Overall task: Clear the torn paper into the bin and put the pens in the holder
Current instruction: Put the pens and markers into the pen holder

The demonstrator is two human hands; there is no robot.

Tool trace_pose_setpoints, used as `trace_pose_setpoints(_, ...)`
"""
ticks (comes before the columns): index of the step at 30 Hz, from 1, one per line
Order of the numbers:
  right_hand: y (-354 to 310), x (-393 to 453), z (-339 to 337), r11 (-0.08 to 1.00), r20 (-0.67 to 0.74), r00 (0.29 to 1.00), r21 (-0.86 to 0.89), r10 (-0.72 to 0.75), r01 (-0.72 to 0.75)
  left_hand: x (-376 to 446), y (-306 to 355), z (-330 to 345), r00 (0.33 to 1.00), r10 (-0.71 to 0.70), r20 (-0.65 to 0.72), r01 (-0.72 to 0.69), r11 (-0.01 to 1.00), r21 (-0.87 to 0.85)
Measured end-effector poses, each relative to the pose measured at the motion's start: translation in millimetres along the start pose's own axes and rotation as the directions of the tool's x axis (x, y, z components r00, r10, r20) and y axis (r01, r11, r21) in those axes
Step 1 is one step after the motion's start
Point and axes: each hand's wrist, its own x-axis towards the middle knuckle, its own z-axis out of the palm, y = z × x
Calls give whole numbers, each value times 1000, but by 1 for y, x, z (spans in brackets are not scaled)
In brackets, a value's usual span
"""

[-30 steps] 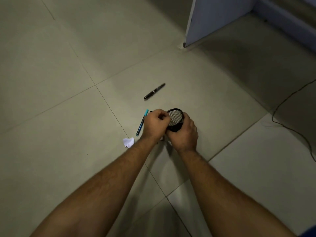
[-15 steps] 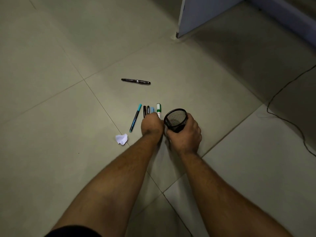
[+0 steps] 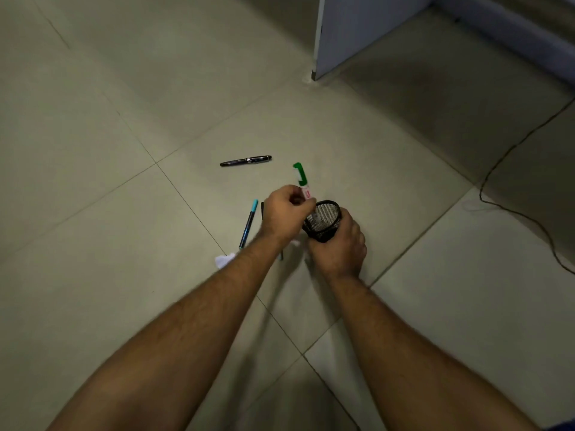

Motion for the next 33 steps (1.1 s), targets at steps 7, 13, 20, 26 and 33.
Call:
trace_pose_setpoints(7,1,0,0,997,-36,999,72,-19,22,-14,-13,-3,991,97,87,-116,963,241)
trace_pose_setpoints(13,9,-6,-1,998,3,1000,55,-19,19,-10,-57,-16,988,-88,-127,132,910,394)
trace_pose_setpoints(20,11,-6,5,999,-7,1000,43,-13,13,-1,-56,5,977,-164,-135,212,703,678)
trace_pose_setpoints(26,8,-3,7,999,-8,1000,47,3,-3,6,-48,-7,948,-209,-242,294,866,404)
trace_pose_setpoints(33,0,2,2,999,-13,1000,43,13,-12,4,9,-31,969,-49,-244,47,999,-13)
